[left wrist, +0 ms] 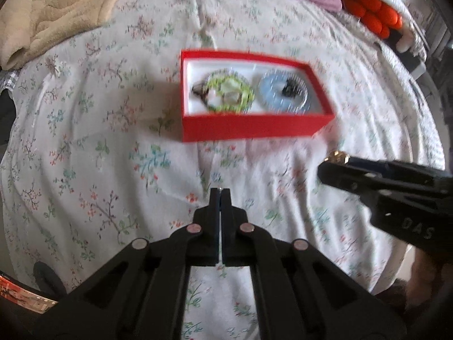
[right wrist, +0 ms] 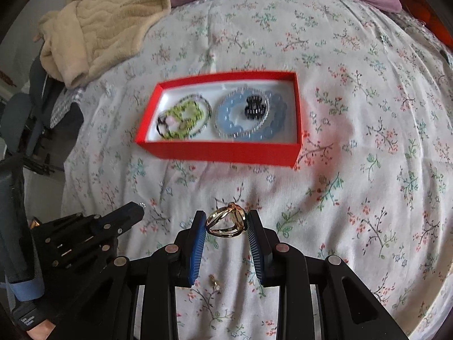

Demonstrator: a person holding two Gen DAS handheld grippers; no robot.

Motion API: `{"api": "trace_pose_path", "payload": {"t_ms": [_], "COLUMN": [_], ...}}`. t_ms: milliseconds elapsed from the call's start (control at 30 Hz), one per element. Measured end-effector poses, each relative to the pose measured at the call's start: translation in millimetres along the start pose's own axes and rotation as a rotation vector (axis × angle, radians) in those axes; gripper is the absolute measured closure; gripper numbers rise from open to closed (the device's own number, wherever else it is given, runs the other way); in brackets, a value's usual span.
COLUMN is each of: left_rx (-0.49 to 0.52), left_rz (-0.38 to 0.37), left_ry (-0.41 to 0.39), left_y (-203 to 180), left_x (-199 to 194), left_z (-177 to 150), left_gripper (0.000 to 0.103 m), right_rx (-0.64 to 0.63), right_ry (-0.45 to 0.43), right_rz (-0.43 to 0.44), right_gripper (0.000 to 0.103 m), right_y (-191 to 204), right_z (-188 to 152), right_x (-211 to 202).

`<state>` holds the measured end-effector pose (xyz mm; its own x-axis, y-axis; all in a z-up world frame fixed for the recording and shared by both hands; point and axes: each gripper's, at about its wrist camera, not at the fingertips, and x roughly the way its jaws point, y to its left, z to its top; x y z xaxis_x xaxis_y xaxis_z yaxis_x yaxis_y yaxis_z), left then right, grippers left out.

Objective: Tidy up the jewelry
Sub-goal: 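Carry both rings into the red box and open both tools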

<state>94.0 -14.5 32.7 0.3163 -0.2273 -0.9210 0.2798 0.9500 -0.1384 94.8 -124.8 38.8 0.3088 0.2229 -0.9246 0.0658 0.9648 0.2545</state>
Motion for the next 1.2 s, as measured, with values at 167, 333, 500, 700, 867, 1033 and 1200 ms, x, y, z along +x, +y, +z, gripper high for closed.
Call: {"api": "trace_pose_path", "payload": {"t_ms": [167, 333, 500, 700, 867, 1033, 1200], "left_rx": [-0.045, -0.092, -0.127, -0.157, -0.161, -0.153, -0.149], "left_rz": [-0.055, -0.111, -0.132, -0.119, -0.108, -0.097, -0.065], "left_ry": [-0.056, -0.089, -0.092, -0.087, -0.084, -0.095, -0.086], "left_y": [2.8, 4.5, 7.7, 12.8, 13.7, 13.9, 19.6], "left_x": [-1.8, 6.6, 22.6, 32.3, 28.6, 17.1, 9.4], "left_z": [25.5, 46.5, 59.6, 65.3, 61.9, 54.4, 42.1], "left_gripper": [0.102, 0.102, 0.102, 0.102, 0.084, 0.068, 0.049], "right_rx": [0.042, 0.088, 0.113, 0.134, 0.148, 0.137, 0.145], "right_ry": [-0.04, -0.054, -0.054, -0.049, -0.075, -0.092, -0.082], "right_rz": [0.032, 0.07, 0.055, 0.035, 0.04, 0.037, 0.025], "right_gripper": [0.073, 0.073, 0.073, 0.072, 0.052, 0.052, 0.05], "right_y": [-1.2, -5.4, -9.9, -17.0, -23.8, -24.9, -31.6], "right_z": [20.6, 38.4, 51.7, 57.7, 55.9, 49.5, 39.3], "right_x": [-4.2, 0.0, 11.9, 20.7, 12.2, 0.0, -5.9]}}
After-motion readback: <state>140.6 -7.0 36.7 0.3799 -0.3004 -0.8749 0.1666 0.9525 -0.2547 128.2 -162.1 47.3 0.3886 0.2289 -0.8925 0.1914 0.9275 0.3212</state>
